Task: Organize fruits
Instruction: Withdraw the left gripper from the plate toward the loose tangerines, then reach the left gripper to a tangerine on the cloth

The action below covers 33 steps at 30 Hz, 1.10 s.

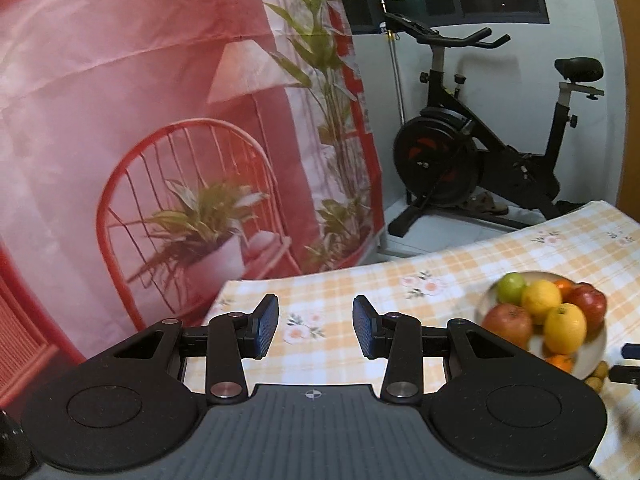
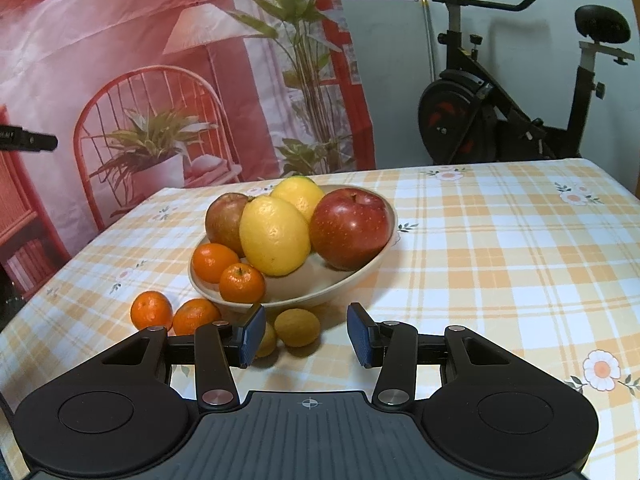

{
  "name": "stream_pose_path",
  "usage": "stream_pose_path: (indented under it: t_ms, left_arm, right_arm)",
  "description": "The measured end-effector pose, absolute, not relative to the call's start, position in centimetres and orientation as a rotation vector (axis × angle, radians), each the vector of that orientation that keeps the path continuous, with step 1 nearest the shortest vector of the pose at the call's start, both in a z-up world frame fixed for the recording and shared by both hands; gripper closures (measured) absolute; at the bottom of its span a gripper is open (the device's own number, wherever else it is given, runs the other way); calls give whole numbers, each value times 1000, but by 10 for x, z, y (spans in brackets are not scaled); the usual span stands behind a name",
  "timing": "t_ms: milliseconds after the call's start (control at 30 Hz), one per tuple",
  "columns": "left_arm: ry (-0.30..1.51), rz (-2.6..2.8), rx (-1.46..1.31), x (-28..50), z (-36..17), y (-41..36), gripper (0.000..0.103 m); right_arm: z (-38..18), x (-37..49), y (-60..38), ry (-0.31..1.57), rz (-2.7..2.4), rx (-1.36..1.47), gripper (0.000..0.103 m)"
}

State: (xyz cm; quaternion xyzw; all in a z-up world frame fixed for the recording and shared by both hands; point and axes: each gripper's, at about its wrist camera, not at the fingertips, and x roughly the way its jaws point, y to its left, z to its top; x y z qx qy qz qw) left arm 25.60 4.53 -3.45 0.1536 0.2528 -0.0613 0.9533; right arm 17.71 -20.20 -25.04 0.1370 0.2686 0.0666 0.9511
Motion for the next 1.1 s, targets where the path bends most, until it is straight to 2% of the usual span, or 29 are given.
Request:
stream_pose_path:
  t_ms: [100, 300, 567, 800, 1100]
  left_arm:
    - [520, -126, 323, 260, -34, 50, 60]
    - [577, -166, 255, 272, -46, 54, 60]
    - [696, -325, 170, 268, -91, 20, 60]
    - [777, -432, 167, 259, -122, -2, 60]
    - [837, -517, 182, 249, -149, -27, 60]
  right_arm:
    - [-252, 178, -200, 553, 128, 272, 61]
    - [-255, 183, -198, 573, 117, 273, 69]
    - [-257, 195, -201, 603, 139, 311, 70]
    - [-260, 198, -200, 632, 179, 313, 78]
    - [-258, 192, -202, 617, 179, 324, 78]
